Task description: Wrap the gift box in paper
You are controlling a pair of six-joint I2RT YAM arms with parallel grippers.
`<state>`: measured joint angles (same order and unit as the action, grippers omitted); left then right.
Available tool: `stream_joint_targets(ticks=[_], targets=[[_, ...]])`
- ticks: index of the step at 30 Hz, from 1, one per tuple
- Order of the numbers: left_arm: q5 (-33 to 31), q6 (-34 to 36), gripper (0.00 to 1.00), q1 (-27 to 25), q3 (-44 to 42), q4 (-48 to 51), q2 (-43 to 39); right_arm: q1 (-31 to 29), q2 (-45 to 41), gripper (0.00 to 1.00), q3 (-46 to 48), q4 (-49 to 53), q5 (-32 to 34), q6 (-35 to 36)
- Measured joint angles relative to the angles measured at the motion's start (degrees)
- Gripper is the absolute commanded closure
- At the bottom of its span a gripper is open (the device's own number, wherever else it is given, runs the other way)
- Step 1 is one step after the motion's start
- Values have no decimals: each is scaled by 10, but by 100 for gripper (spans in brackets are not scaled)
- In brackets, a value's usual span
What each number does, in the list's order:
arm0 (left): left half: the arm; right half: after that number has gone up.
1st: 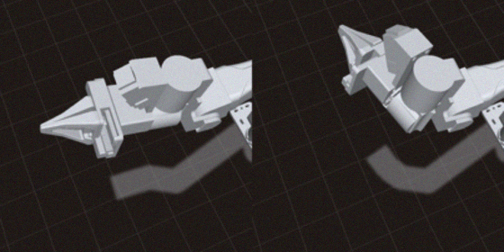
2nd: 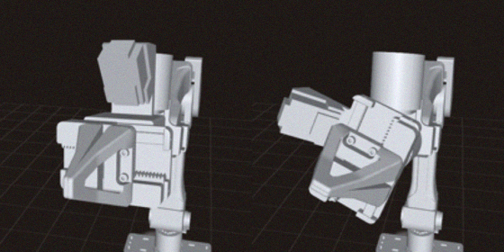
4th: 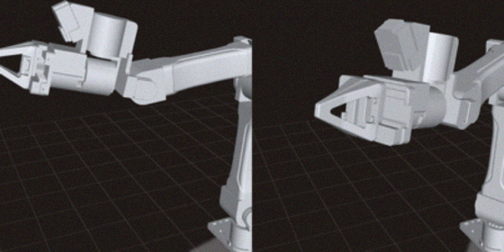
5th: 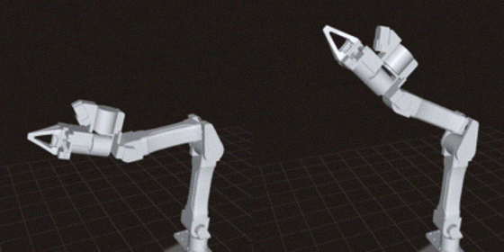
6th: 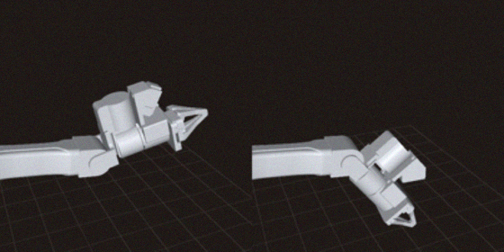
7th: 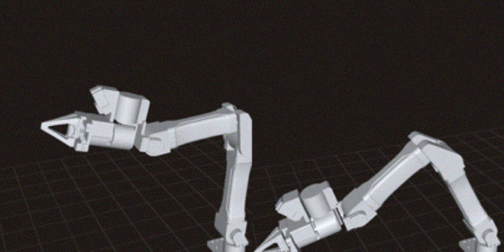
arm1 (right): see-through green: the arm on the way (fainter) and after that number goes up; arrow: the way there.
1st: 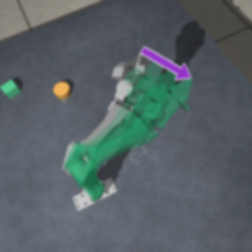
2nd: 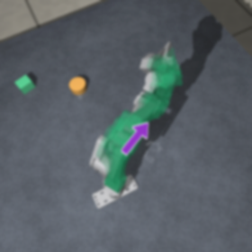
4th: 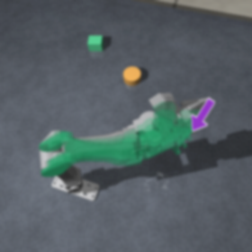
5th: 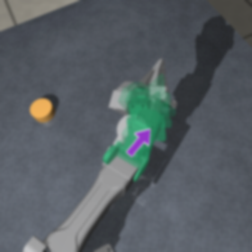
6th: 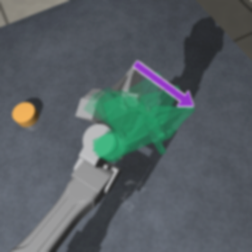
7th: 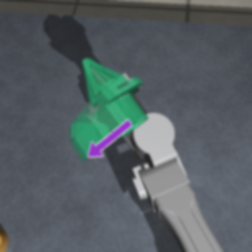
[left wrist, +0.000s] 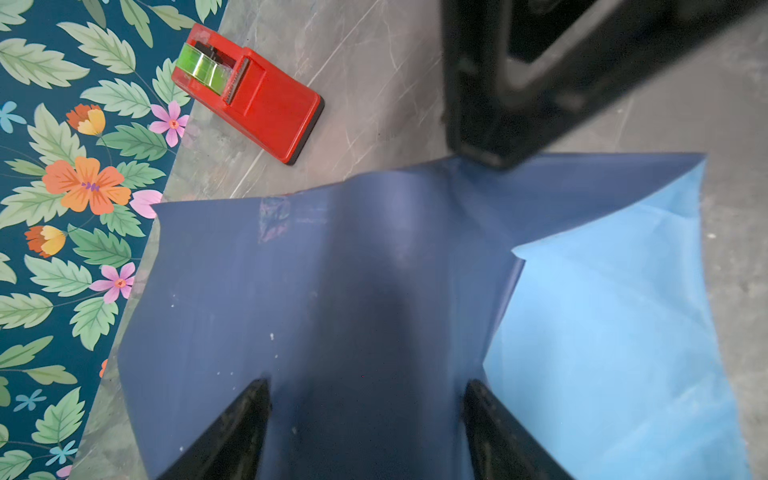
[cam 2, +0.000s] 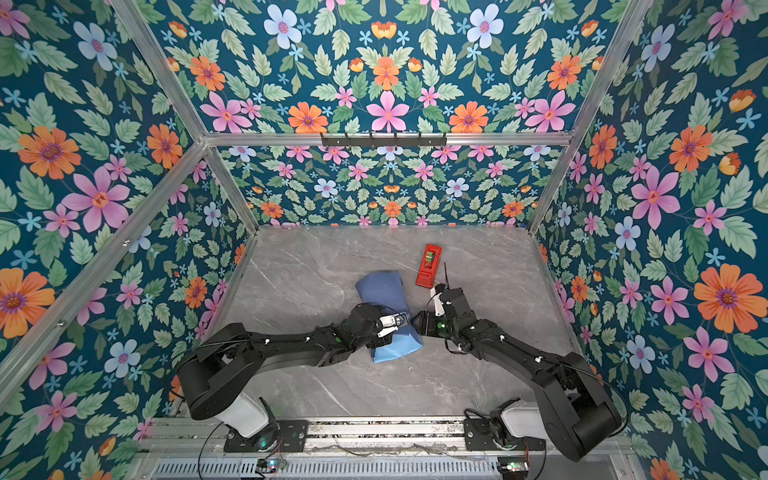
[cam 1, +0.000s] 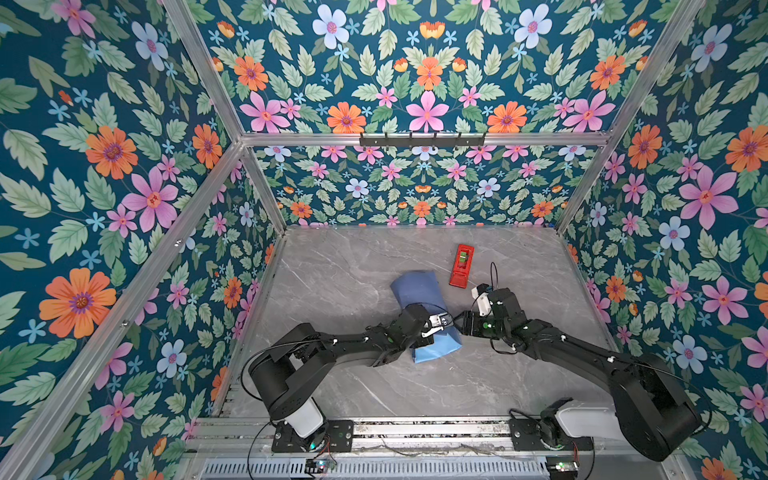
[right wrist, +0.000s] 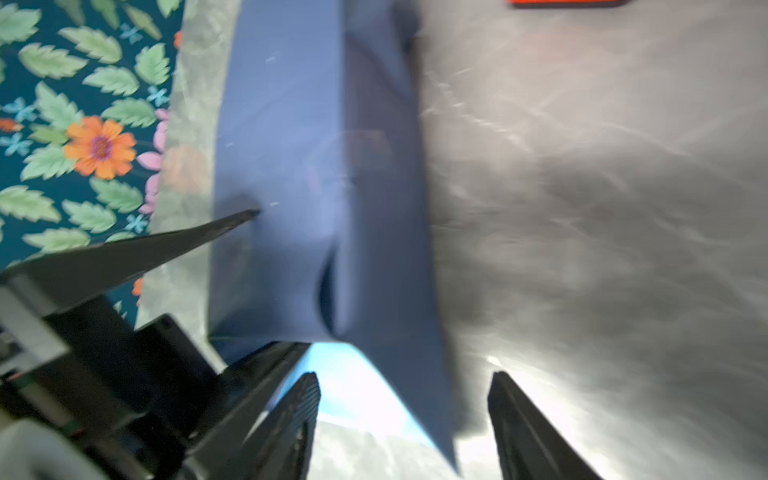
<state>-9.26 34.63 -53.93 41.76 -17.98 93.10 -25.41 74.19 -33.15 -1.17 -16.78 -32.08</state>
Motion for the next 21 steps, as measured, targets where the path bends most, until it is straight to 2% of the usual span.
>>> stream_joint_targets(ticks=[6, 9, 21], targets=[[0, 0, 25, 0, -1, -2, 1, 24, 9, 59, -19, 53, 25, 25], [0, 0, 24, 0, -1, -2, 0, 25, 34, 65, -31, 60, 39, 37], [2, 0, 23, 0, -1, 0, 0, -7, 104, 71, -37, 18, -1, 36]])
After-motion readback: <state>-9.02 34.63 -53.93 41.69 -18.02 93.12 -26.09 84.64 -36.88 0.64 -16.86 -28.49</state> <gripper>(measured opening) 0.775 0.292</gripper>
